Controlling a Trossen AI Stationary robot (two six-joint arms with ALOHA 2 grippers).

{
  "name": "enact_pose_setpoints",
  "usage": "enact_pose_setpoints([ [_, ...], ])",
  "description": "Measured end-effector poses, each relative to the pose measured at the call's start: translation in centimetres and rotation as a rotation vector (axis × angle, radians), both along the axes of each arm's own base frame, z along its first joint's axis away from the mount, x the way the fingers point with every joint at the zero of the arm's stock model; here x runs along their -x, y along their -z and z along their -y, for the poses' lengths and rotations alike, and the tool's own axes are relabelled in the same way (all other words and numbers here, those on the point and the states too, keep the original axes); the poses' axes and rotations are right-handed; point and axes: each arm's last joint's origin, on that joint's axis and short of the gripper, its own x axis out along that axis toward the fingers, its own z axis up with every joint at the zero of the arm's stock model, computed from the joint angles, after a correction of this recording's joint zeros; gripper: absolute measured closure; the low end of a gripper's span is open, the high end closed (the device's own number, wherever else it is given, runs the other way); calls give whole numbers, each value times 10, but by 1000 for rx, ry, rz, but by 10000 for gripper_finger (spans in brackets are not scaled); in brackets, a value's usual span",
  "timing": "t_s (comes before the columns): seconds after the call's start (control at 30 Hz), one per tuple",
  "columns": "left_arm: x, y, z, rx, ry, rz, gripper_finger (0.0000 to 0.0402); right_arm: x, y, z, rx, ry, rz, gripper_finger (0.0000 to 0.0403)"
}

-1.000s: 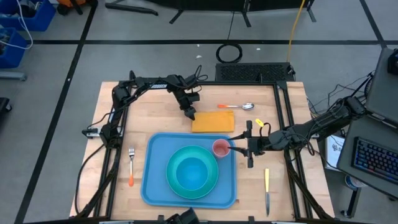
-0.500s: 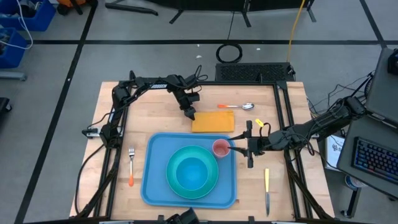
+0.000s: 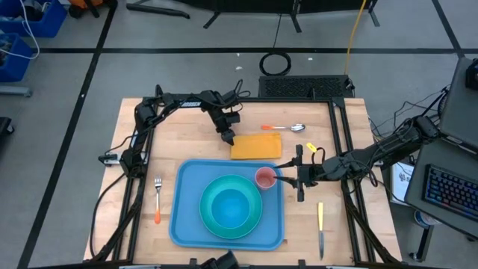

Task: Set up tray
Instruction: Put the yellow napkin on the blue serving tray to the left of the blue plate

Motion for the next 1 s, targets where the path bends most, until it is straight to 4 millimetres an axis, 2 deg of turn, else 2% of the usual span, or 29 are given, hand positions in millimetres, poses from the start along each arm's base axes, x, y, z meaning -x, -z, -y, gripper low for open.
enact_pose_setpoints([
  [0.1,0,0,0,-5,1,-2,149,0,0,0,0,0,0,268],
  [0.2,-2,0,3,-44,5,-21,171,0,0,0,0,0,0,268],
  [0.67,-4,2,4,-98,35,-26,390,0,0,0,0,1,0,268],
  [1.0,-4,1,1,-102,30,-13,397,0,0,0,0,1,0,268],
])
